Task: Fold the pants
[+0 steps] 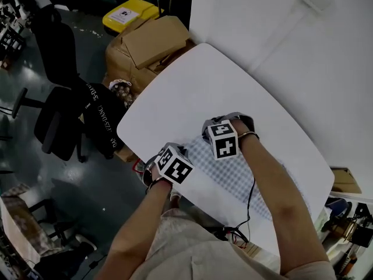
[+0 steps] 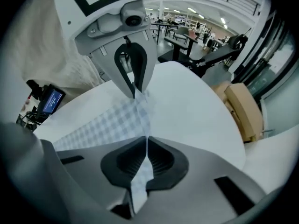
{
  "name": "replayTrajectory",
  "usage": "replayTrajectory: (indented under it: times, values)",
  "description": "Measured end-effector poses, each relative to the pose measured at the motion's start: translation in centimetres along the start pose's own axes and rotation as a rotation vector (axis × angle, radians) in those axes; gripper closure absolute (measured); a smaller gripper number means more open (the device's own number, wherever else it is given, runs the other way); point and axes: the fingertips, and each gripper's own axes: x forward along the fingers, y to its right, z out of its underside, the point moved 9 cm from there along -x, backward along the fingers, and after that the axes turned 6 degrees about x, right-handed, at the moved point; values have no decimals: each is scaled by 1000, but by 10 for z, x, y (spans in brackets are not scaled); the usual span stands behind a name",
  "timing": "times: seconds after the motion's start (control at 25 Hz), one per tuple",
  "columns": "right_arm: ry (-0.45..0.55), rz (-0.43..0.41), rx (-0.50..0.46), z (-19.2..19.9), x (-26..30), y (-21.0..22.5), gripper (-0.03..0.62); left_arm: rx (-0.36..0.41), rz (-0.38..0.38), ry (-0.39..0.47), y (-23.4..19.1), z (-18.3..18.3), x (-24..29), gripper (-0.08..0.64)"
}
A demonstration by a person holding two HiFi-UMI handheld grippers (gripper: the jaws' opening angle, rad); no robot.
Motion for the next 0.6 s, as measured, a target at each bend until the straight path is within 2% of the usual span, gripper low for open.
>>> replayTrajectory:
  times: [0.16, 0.32, 0.48, 0.6]
  values:
    - [78, 152, 23, 25, -54, -39, 568, 97, 52, 77, 43, -30, -42, 529]
    - [88, 237, 90, 67, -87, -102, 568, 215, 154, 100, 108, -56, -50, 529]
    - [73, 212, 179, 110, -83, -161, 568, 311, 240, 56, 169, -65, -24, 529]
    - [63, 159, 233, 134, -67, -194, 568, 316, 297, 25, 202, -64, -3, 529]
